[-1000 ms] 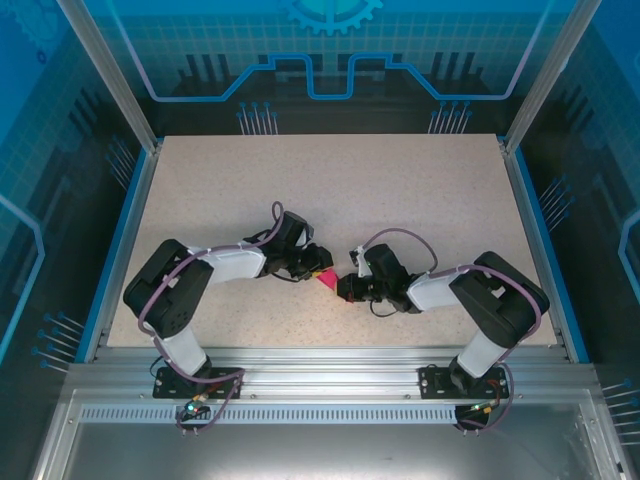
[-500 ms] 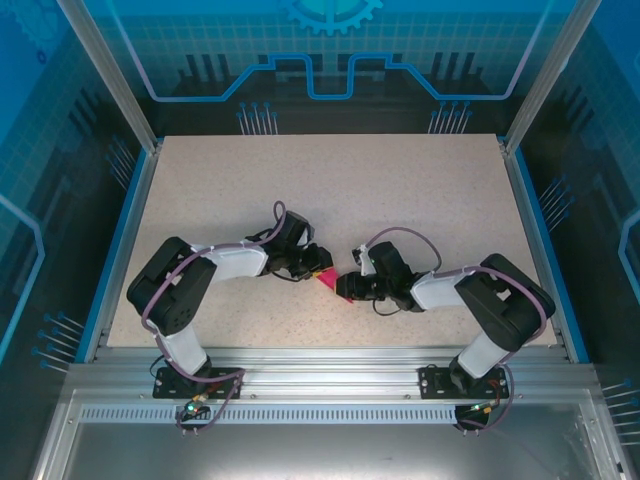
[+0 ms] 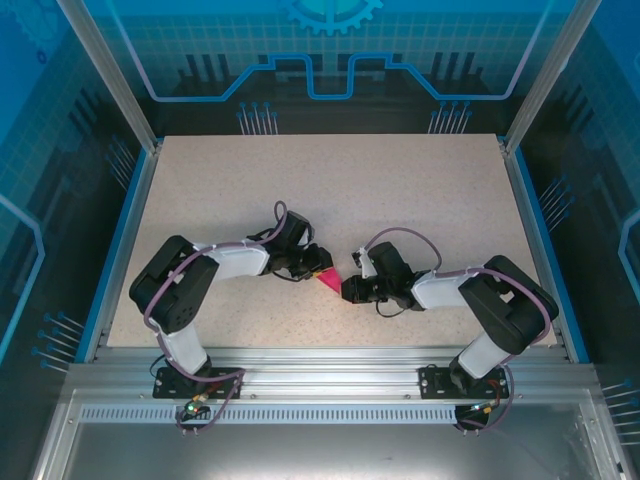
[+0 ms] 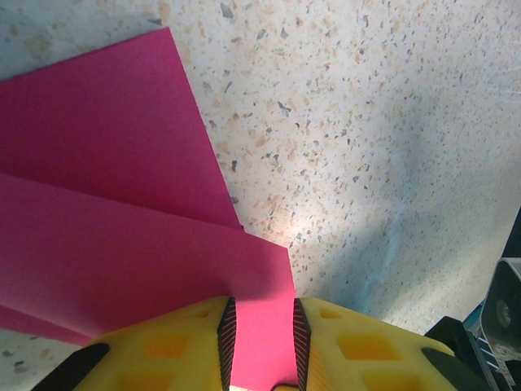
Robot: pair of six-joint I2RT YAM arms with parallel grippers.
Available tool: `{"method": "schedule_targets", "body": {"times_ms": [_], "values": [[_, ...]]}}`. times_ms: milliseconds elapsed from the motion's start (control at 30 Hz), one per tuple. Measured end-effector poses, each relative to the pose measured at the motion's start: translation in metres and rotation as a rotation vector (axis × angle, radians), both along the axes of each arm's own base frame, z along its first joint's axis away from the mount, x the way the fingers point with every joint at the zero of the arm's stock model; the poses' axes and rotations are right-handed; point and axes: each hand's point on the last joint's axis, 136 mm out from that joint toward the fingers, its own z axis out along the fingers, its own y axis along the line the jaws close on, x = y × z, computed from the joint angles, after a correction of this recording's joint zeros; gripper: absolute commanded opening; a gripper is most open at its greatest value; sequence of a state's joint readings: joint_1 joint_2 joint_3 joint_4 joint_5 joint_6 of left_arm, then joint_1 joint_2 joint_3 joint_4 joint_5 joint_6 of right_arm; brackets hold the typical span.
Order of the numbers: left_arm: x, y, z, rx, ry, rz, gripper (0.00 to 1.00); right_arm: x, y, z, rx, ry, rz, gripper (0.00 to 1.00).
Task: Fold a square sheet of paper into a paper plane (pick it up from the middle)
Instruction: Fold the wing for the fifth time at the center of the table.
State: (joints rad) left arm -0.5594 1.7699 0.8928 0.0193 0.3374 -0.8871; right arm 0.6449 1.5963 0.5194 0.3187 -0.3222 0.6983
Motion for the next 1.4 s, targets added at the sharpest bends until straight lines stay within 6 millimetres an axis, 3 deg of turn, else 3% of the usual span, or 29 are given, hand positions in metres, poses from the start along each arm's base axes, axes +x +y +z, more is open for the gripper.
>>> {"method": "schedule_targets", "body": {"times_ms": [500, 967, 1400], "values": [[-0.001, -0.006, 0.005, -0.033, -0.002, -0.023, 0.37, 0.004, 0.009, -0.001, 0.083, 0.066, -0.045, 0.03], [0.001, -0.018, 0.014, -0.1, -0.026, -0.06, 0.38, 0.006, 0.01, -0.003, 0.101, 0.099, -0.081, 0.03], [-0.001, -0.016, -0.009, -0.072, 0.016, -0.058, 0.35, 0.003, 0.006, 0.005, 0.089, 0.098, -0.085, 0.19]]}}
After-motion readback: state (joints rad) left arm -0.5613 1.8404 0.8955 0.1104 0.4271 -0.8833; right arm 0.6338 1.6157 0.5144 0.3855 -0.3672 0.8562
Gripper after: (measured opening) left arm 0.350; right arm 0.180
